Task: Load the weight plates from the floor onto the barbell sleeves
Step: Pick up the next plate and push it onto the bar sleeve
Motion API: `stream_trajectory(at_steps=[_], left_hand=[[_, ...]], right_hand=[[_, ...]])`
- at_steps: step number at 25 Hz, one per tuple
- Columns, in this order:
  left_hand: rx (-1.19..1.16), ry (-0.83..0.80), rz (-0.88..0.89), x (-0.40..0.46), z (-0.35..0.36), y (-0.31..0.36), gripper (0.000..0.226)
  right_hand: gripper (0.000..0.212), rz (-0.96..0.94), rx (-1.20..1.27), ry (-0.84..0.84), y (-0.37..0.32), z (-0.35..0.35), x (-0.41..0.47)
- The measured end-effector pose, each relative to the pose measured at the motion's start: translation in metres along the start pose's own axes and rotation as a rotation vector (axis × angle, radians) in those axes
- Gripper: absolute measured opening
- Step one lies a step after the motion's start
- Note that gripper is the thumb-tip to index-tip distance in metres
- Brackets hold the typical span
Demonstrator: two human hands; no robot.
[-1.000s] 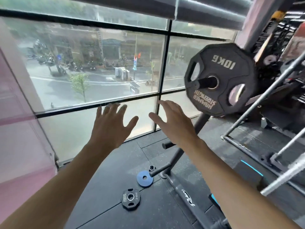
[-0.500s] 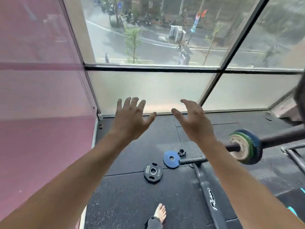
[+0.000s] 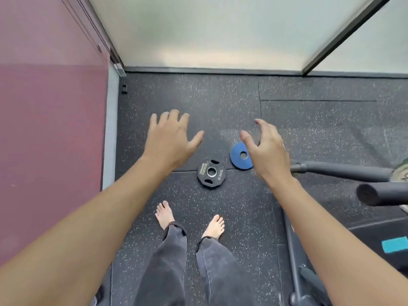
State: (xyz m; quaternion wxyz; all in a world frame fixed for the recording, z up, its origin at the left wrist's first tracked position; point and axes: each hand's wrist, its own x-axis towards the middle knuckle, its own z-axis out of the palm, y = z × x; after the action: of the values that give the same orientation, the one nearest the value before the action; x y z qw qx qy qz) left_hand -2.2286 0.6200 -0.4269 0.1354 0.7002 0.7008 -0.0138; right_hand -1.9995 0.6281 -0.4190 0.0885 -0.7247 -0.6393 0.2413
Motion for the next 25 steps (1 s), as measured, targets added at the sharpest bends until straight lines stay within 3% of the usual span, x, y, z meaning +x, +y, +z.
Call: stream_trajectory(at_steps=[13,20,25], left_hand=[[-0.009,-0.375,0.045,0.101,0.407,-0.022,0.059],[-0.030,-0.464,0.033,0.136,0.545,-0.007,0.062],[-0.051,-0.464,-0.029,0.146,0.613,0.011,0.086]], right_hand=[[0.069,0.284,-0.062,-0.234,0.203,0.360,0.105],[0.078,0.418,-0.071,-0.275,0.280,0.477,0.135],[0.091,0.502,-0.074,-0.302,0.314,0.533,0.146]])
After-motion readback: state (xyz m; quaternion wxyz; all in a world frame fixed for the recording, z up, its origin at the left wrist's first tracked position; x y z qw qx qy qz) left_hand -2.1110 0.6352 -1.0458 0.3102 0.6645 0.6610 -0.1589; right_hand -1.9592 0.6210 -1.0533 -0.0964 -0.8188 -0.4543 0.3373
